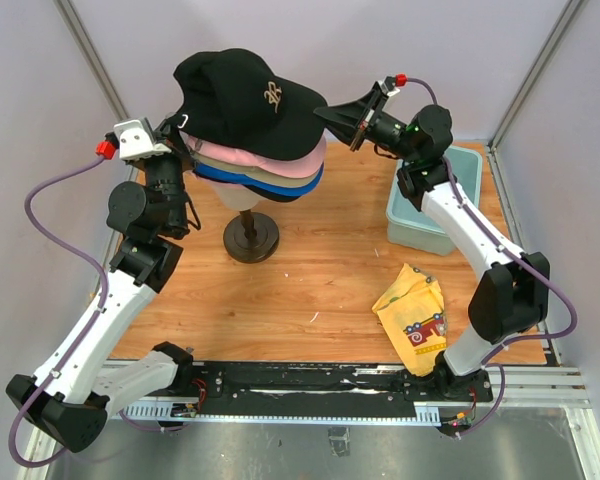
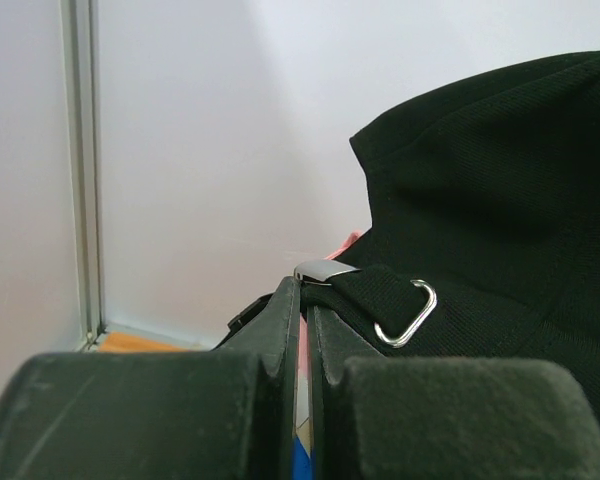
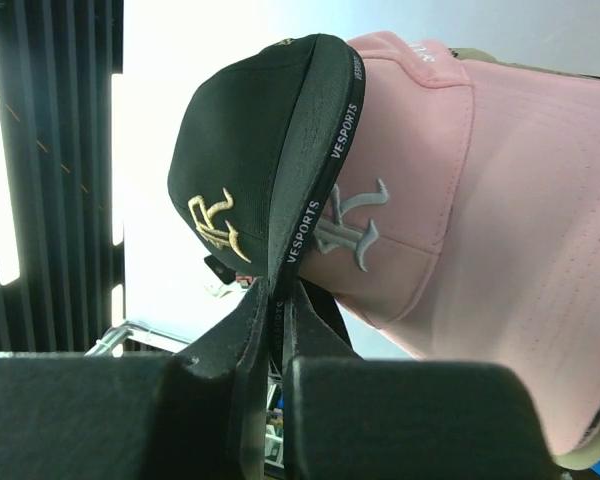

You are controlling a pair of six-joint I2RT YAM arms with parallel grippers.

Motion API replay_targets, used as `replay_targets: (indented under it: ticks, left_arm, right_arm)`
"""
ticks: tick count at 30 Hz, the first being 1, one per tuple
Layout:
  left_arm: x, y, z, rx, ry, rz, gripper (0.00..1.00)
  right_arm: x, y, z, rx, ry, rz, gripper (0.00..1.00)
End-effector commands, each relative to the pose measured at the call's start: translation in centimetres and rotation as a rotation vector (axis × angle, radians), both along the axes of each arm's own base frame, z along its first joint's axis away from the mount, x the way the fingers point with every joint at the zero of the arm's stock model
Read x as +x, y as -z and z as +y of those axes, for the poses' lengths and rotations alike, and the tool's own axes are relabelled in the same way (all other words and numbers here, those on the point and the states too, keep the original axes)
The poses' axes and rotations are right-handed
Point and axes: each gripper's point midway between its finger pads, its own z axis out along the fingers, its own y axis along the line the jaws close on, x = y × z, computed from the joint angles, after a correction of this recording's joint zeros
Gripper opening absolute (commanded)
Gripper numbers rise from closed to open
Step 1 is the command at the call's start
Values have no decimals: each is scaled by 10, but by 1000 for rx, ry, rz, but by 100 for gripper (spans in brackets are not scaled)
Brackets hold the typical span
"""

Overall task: Stack the hats
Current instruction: Stack the hat on the hat.

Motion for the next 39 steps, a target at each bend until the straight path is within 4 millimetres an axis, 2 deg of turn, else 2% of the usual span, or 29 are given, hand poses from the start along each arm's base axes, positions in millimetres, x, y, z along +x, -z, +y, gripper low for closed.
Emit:
replay_targets:
  ticks: [1,6,11,17,19,21,25,31,35,39]
  left_arm:
    - [-16,-29,19,-93,-53,-91,2]
    - [-28,-41,31,-131,-86,-140,1]
    - [-40,-57,46,-178,-146,-186,1]
    - [-43,-65,52,-207,-172,-198,42]
    - [-45,-65,55,-219,-184,-203,51]
    - [-46,-66,57,-228,-193,-210,56]
    - [-46,-69,58,-234,-199,-217,60]
    - [-41,-64,52,-233,-176,-211,68]
    - [-37,-60,46,-200,-158,-226,84]
    - [-34,-53,38,-146,-125,-247,90]
  right_arm:
    - [-25,-42,-4,66,-50,-77,1]
    - [-28,-77,-11,139,-52,-111,1]
    - [-20,-114,-13,243,-66,-101,1]
    - [-15,-148,-7,332,-93,-73,1]
    - [-18,-158,-5,354,-105,-72,1]
    - [-18,-162,-2,367,-111,-64,1]
    - [-16,-163,3,376,-113,-41,1]
    - [-12,-158,20,356,-125,6,1]
    - [-14,-156,29,332,-132,27,1]
    - [-9,-148,33,301,-123,55,1]
